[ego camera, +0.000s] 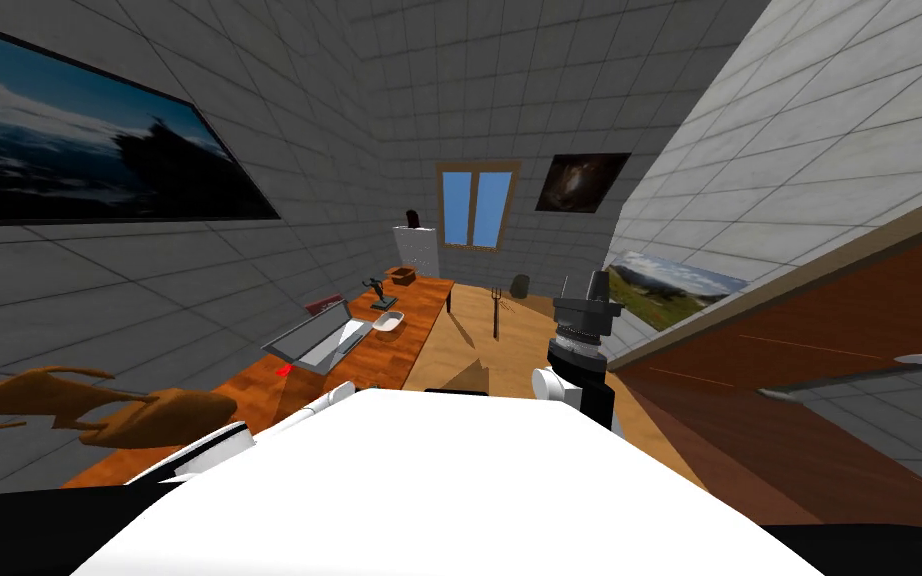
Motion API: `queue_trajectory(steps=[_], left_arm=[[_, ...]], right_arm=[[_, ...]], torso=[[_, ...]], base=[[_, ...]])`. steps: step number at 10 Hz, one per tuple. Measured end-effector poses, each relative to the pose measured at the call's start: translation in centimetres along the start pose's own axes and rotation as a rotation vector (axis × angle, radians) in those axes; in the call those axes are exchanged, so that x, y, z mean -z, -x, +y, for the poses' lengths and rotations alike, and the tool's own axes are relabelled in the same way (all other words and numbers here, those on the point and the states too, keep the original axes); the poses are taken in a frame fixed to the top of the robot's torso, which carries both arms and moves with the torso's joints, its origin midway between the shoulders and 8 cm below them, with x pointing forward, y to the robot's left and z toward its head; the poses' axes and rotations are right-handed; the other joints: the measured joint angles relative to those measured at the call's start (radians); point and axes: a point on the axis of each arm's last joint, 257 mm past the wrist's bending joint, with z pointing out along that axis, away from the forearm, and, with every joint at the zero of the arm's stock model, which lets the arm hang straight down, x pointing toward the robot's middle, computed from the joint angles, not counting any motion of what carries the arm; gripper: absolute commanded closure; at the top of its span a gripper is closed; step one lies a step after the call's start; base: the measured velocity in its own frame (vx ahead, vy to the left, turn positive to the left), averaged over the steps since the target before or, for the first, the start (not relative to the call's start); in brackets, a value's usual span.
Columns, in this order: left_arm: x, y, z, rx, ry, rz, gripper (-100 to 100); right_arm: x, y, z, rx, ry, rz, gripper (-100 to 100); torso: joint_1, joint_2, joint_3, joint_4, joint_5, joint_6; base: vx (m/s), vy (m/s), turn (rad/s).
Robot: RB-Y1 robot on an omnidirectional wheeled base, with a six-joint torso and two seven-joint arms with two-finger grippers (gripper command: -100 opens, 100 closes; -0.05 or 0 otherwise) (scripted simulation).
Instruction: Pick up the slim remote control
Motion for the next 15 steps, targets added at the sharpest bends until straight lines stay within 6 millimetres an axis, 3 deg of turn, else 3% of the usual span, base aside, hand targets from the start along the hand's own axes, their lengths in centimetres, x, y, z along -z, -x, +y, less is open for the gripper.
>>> queue_trajectory(steps=[2,7,8,9,13,14,15], left_arm=[[0.0,-1.8,-1.3,-0.019,-0.034,0.034,-100],[0.2,-3.8,-4.5,-0.069,-0.118,0.091,-100],[0.2,-3.8,-4.6,-0.068,-0.12,0.091,0],[0.2,-3.8,-4.5,-0.068,-0.12,0.091,-100],[-1.6,-1.8,-6.8,-0.062,-0.116,0.093,-100],[-1.6,-1.8,-6.8,-0.06,-0.114,0.094,100],[-1.6,-1.8,-7.0,-0.059,-0.117,0.094,100]], right_arm=[[0.0,0.0,0.0,0.0,0.0,0.0,0],[0.0,0.0,0.0,0.0,0.0,0.0,0],[0.0,0.0,0.0,0.0,0.0,0.0,0],[0.0,0.0,0.0,0.0,0.0,0.0,0],[0.0,0.0,0.0,0.0,0.0,0.0,0],[0.0,0.0,0.0,0.0,0.0,0.0,0],[0.0,0.0,0.0,0.0,0.0,0.0,0]], torso=[[0.0,0.0,0.0,0.0,0.0,0.0],[0.0,-0.001,-0.001,0.0,0.0,-0.001],[-0.001,0.0,0.0,0.0,0.0,-0.001],[-0.002,0.001,0.0,0.0,0.0,-0.001],[0.001,-0.002,-0.001,-0.001,0.001,-0.001],[-0.001,-0.001,0.0,0.0,0.0,-0.001],[-0.002,0.0,0.0,0.001,0.0,0.0]], base=[[0.024,0.028,-0.089],[0.027,0.031,-0.1],[0.0,0.0,0.0],[0.02,0.033,-0.036],[0.041,0.055,-0.031],[0.001,0.005,0.009],[0.0,0.0,0.0]])
